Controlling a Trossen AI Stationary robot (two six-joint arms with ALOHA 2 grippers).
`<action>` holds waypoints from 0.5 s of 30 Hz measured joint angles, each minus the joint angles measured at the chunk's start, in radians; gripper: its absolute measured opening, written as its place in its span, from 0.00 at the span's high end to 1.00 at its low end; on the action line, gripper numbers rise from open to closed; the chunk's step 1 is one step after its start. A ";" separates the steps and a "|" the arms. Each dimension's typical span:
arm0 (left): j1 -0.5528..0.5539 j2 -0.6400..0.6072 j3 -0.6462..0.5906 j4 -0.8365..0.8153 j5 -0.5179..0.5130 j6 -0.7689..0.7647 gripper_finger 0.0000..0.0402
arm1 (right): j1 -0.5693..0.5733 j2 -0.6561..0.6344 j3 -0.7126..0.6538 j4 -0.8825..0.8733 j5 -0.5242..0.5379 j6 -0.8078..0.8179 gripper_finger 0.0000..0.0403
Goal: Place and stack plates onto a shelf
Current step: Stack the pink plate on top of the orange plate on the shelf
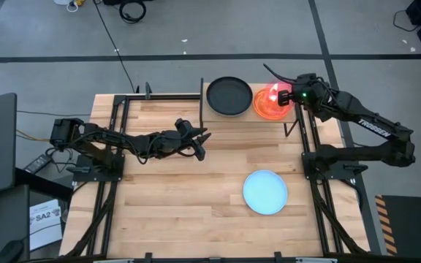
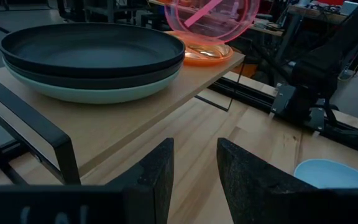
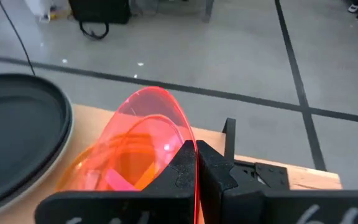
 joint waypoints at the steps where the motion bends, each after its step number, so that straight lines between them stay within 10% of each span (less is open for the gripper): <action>1: 0.000 0.000 0.000 0.000 0.000 0.000 0.68 | -0.008 -0.008 -0.019 0.025 0.000 0.000 0.98; 15: 0.000 0.000 0.000 0.000 0.000 0.000 0.68 | -0.095 -0.035 -0.192 0.271 -0.051 0.000 0.98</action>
